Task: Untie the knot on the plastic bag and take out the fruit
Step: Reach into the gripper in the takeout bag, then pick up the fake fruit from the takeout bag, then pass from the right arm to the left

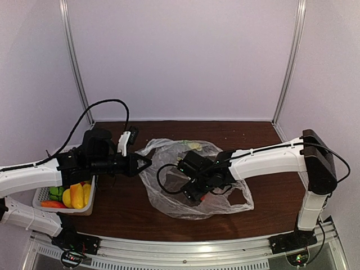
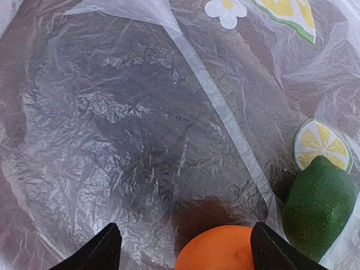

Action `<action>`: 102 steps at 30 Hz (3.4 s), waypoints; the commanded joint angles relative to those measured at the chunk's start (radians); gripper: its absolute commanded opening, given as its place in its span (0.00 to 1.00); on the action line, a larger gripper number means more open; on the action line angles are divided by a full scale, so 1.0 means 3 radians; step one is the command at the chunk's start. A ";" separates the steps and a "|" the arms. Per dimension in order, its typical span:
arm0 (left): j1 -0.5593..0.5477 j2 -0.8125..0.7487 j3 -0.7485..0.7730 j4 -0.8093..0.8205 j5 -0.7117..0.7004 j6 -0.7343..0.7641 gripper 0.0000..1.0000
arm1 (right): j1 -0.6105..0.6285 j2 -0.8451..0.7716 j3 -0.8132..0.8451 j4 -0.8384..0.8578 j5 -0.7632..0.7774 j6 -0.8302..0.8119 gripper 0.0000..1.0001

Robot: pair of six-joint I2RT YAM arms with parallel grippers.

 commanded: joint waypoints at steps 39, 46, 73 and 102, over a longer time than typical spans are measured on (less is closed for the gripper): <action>-0.0018 0.0018 0.0011 -0.0010 -0.0066 -0.0023 0.00 | -0.0063 -0.0059 -0.0381 -0.0163 0.0277 0.0392 1.00; -0.0019 0.0019 0.0016 -0.0017 -0.0070 -0.0031 0.00 | -0.0083 -0.0019 -0.0400 -0.0109 0.0262 0.0395 0.92; -0.0018 0.0236 0.0195 -0.0028 0.0038 0.0024 0.00 | -0.0038 -0.1094 -0.0528 0.0809 -0.0554 0.0108 0.75; -0.0021 -0.0264 0.1269 -0.0795 0.0021 0.0278 0.92 | 0.0057 -0.2457 -0.1101 0.1812 -0.0918 -0.0177 0.76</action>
